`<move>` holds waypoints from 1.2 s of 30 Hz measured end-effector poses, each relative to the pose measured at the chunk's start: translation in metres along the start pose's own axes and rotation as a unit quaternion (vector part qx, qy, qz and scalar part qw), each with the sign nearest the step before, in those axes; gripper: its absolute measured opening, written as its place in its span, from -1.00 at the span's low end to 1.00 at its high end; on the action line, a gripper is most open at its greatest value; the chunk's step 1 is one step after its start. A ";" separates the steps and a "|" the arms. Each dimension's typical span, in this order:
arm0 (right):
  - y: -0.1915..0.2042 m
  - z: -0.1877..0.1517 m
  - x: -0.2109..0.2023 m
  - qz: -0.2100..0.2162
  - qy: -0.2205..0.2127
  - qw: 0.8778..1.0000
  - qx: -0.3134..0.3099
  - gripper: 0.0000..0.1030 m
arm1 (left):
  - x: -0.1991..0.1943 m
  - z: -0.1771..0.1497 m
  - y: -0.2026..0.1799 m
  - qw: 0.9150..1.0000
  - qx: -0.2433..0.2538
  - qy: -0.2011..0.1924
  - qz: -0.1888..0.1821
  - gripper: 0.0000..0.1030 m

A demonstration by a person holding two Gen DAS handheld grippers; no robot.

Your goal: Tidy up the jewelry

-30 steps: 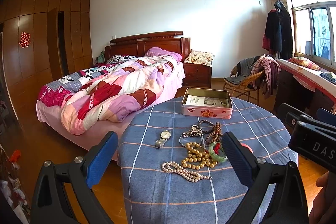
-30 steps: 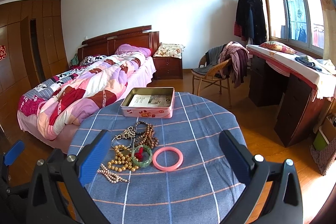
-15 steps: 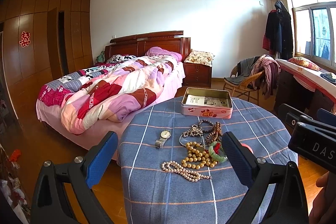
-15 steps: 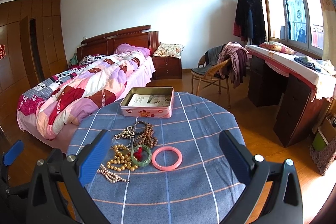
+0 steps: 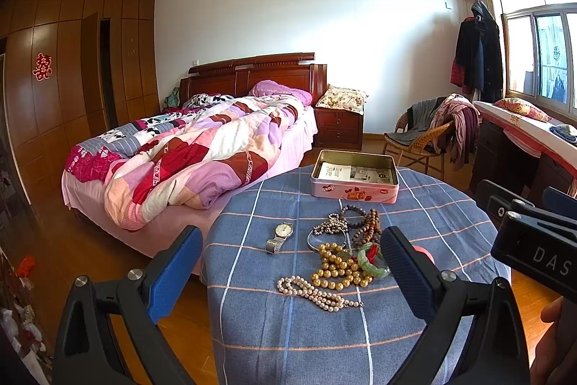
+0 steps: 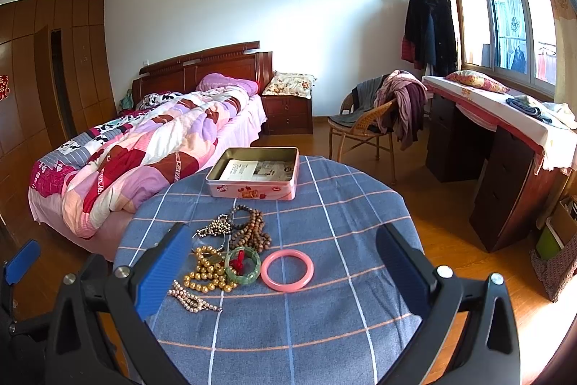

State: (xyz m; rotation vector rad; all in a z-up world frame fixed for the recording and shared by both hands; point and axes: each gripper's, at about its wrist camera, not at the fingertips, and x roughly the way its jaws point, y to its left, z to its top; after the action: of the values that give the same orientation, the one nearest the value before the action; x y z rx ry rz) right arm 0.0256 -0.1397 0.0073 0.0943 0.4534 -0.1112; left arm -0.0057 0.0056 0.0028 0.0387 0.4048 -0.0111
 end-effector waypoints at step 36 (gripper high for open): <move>-0.002 -0.010 0.010 -0.006 0.015 1.000 0.000 1.00 | 0.009 -0.007 -0.001 1.000 0.000 0.013 -0.001 0.92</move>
State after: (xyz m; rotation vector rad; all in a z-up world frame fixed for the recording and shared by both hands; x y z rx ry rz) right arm 0.0302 -0.1411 -0.0061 0.0932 0.4836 -0.1208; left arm -0.0003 0.0050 -0.0071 0.0383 0.4314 -0.0127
